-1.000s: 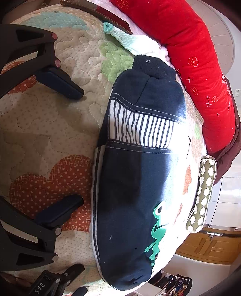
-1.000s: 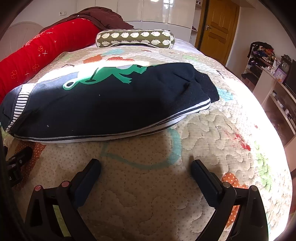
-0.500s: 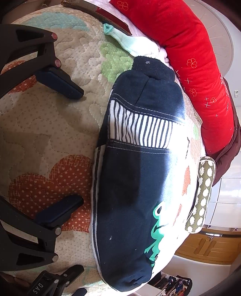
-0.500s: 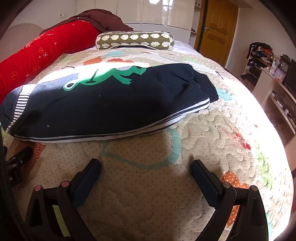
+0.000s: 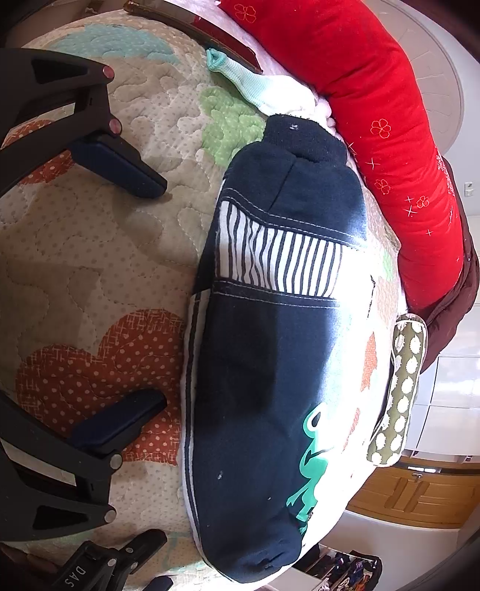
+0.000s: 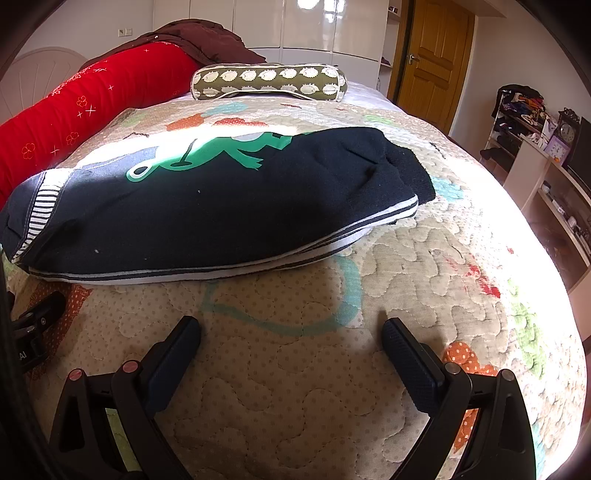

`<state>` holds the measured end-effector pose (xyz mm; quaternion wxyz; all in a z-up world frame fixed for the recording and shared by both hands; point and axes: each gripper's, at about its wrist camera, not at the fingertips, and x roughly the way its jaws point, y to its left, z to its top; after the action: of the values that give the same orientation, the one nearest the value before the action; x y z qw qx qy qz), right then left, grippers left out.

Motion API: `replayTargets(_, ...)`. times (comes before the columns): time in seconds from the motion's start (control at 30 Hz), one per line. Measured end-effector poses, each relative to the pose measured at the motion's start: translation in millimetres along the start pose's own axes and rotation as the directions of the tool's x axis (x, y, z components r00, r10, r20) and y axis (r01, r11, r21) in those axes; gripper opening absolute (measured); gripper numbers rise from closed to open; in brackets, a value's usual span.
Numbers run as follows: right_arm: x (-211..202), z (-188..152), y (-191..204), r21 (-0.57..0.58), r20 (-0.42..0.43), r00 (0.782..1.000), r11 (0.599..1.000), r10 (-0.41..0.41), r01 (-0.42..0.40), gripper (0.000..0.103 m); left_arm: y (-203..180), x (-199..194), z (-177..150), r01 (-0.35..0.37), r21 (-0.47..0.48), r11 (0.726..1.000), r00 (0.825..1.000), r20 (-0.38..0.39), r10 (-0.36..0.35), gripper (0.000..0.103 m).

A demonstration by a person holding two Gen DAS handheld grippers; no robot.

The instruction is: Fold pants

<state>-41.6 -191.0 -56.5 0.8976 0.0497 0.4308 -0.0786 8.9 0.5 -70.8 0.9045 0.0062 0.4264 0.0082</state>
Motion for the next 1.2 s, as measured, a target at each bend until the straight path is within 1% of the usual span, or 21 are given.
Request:
replayTargets(0.17,0.1,0.3,0.2,-0.001,-0.002,1.000,1.000,-0.002,0.002,0.100,-4.6,-2.5,-1.2,-0.024,0.015,1.000,1.000,0.017,0.023,0.103)
replayTargets(0.43,2.2,2.8,-1.8,0.014,-0.067,0.998,1.000,0.008,-0.008,0.100,-6.2,-2.3,-0.7,-0.018,0.013,1.000,1.000,0.011,0.018,0.103)
replayTargets(0.63,-3.4,-3.9,-2.6,-0.002,-0.057,0.998,1.000,0.012,-0.012,0.100,-4.7,-0.8,1.7,-0.010,0.011,1.000,1.000,-0.001,0.010,0.103)
replayTargets(0.67,-4.4,-3.7,-4.5,-0.001,-0.060,0.998,1.000,0.028,-0.028,0.101,-2.8,-0.5,2.0,-0.003,0.008,1.000,1.000,-0.003,0.003,0.103)
replayTargets(0.73,-6.6,-0.1,-16.5,0.035,-0.068,0.993,0.995,0.096,-0.094,0.100,-0.1,-0.3,2.4,0.009,0.002,1.000,1.000,-0.005,-0.009,0.103)
replayTargets(0.83,-7.6,10.4,-39.6,0.131,-0.072,0.981,0.977,0.180,-0.169,0.093,3.7,-1.6,2.4,0.033,-0.009,0.999,0.999,-0.003,-0.033,0.103)
replayTargets(0.9,-2.9,20.3,-54.6,0.191,-0.089,0.970,0.960,0.227,-0.207,0.090,7.5,-3.7,5.3,0.061,-0.015,0.998,0.998,-0.030,-0.062,0.103)
replayTargets(0.97,3.3,30.8,-68.2,0.237,-0.091,0.961,0.943,0.260,-0.232,0.084,12.4,-5.5,9.8,0.096,-0.025,0.995,0.993,-0.060,-0.097,0.103)
replayTargets(1.0,7.1,35.1,-73.5,0.252,-0.092,0.958,0.937,0.272,-0.242,0.083,17.2,-7.5,12.2,0.119,-0.041,0.992,0.990,-0.065,-0.122,0.103)
replayTargets(1.1,19.2,47.7,-84.8,0.311,-0.078,0.945,0.909,0.317,-0.279,0.076,36.9,-13.8,24.9,0.190,-0.114,0.975,0.980,-0.035,-0.195,0.103)
replayTargets(1.13,24.5,52.2,-87.6,0.332,-0.075,0.941,0.898,0.329,-0.287,0.073,43.0,-12.4,31.0,0.208,-0.135,0.969,0.976,-0.029,-0.214,0.103)
replayTargets(1.2,35.7,61.0,-87.9,0.370,-0.063,0.934,0.877,0.352,-0.306,0.069,55.4,-1.5,43.9,0.248,-0.182,0.952,0.965,-0.043,-0.259,0.103)
